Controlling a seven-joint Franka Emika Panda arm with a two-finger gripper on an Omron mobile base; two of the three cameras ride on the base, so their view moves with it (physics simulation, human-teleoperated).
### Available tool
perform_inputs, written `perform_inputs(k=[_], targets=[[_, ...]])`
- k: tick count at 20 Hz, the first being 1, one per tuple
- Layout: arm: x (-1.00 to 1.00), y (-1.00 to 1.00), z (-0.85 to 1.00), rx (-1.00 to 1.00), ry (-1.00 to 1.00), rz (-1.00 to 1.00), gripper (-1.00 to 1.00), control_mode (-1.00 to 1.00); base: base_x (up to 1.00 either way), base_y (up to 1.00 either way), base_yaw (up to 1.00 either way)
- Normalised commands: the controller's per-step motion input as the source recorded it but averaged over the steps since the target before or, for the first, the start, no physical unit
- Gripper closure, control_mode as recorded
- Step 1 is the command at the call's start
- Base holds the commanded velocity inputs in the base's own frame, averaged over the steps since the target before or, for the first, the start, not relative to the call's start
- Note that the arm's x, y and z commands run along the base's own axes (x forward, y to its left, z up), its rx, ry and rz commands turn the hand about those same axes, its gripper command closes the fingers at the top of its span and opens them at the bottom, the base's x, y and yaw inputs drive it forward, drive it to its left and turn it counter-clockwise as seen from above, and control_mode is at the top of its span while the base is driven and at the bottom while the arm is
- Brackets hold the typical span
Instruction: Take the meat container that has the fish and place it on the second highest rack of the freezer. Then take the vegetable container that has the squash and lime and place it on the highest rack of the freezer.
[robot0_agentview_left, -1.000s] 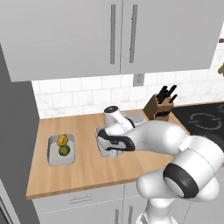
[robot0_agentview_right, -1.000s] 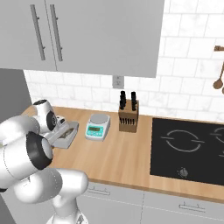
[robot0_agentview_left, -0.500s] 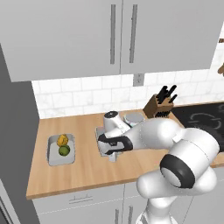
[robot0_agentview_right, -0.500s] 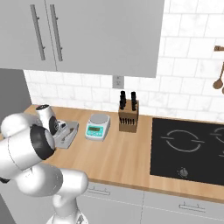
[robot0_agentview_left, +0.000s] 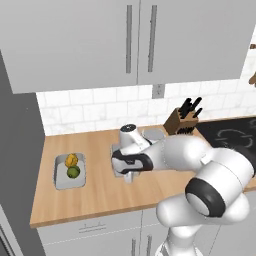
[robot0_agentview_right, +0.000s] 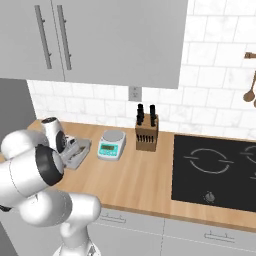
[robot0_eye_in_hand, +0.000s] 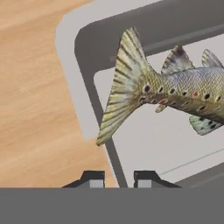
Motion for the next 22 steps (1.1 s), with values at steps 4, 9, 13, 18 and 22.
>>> perform_inputs(k=[4, 9, 13, 18, 22], targets=[[-0.35, -0.17, 0.60, 0.14, -0.09, 0.22, 1.00, -1.00, 0.00, 0.00, 0.00], [-0.37, -0.10, 0.83, 0.05, -0.12, 0.39, 1.00, -1.00, 0.00, 0.00, 0.00], [-0.46, -0.08, 0.94, 0.01, -0.19, 0.47, 1.00, -1.00, 0.00, 0.00, 0.00], [-0.58, -0.15, 0.86, 0.00, -0.18, 0.45, 1.00, -1.00, 0.00, 0.00, 0.00], [-0.55, -0.29, 0.96, 0.00, -0.14, 0.44, 1.00, -1.00, 0.00, 0.00, 0.00]])
